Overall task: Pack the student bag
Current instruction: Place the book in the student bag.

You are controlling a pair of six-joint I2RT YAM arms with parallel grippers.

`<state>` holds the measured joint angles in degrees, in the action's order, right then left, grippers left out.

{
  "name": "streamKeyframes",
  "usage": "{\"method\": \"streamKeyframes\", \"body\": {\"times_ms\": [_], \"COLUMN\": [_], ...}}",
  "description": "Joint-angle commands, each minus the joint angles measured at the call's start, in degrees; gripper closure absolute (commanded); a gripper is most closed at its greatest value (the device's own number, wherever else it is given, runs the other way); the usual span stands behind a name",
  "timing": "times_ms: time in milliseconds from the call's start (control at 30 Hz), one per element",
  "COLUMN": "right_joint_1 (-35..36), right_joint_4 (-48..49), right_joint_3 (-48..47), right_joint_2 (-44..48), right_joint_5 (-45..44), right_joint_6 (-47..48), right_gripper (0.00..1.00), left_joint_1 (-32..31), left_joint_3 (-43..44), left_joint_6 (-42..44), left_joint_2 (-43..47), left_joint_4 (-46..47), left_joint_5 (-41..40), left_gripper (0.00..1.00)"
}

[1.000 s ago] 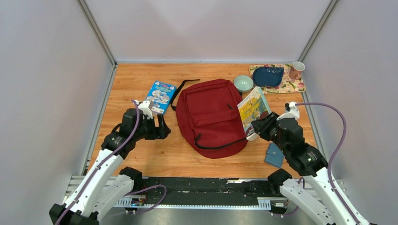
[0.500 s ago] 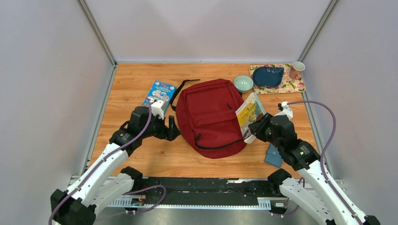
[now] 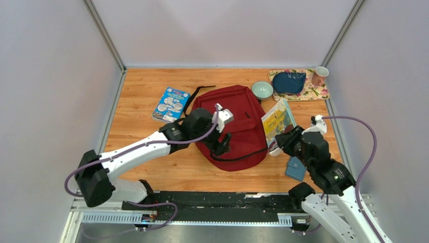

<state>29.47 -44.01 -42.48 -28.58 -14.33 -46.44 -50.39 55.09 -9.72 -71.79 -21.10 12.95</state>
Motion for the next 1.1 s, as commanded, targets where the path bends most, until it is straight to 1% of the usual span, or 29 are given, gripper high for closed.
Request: {"method": "streamKeyframes", "body": {"times_ms": [0,133,200,267,400,600,733,833,867,933,967,1033,1067], "right_joint_1": [-0.56,-0.65,-0.73,-0.82,-0.82,-0.73,-0.73,-0.73,-0.73,-0.82,-0.73,-0.73,-0.73], "right_joint_4": [-0.63,-1.78,-2.31,-2.75,-3.19,-3.19,-3.28,-3.19,-3.19,-3.28,-3.19,-3.28,-3.28], "right_joint_3": [-3.84,-3.66,-4.01,-4.28,-4.02,-3.93,-4.10,-4.02,-3.93,-3.84,-3.84,-3.75,-3.75], "right_joint_2": [1.94,3.79,4.23,4.41,4.67,5.11,5.37,5.29,5.29,5.37,5.46,5.46,5.46], "right_joint_5": [-4.74,-6.76,-6.94,-7.12,-7.12,-7.29,-7.38,-7.21,-7.12,-6.86,-6.77,-6.59,-6.59], "right_joint_6": [2.05,2.14,2.14,2.14,1.70,1.26,1.52,1.44,1.52,1.52,1.52,1.52,1.61], "right_gripper": [1.00,1.00,1.00,1.00,1.00,1.00,1.00,1.00,1.00,1.00,1.00,1.00,1.00], "left_joint_1": [-3.83,-6.38,-7.61,-8.23,-9.46,-11.31,-11.57,-11.66,-11.66,-11.75,-11.75,-11.92,-12.01], "left_joint_3": [6.25,10.64,11.53,13.28,15.83,18.65,19.09,19.18,19.18,19.44,19.53,19.62,19.62], "left_joint_6": [5.58,7.07,7.52,7.87,7.43,7.61,7.17,6.82,6.64,6.46,6.38,6.11,6.02], "left_joint_2": [-7.30,-12.31,-14.60,-16.88,-19.96,-23.48,-24.89,-25.33,-25.50,-25.94,-26.12,-26.38,-26.47], "left_joint_4": [3.70,4.23,4.32,3.27,2.82,2.38,1.68,1.77,1.68,1.33,1.15,1.24,1.24], "left_joint_5": [-0.47,-0.21,0.06,0.32,1.29,1.82,1.38,0.85,0.85,0.94,1.02,1.20,1.20], "left_gripper": [0.13,0.13,0.13,0.13,0.13,0.15,0.21,0.29,0.34,0.39,0.45,0.48,0.52]}}
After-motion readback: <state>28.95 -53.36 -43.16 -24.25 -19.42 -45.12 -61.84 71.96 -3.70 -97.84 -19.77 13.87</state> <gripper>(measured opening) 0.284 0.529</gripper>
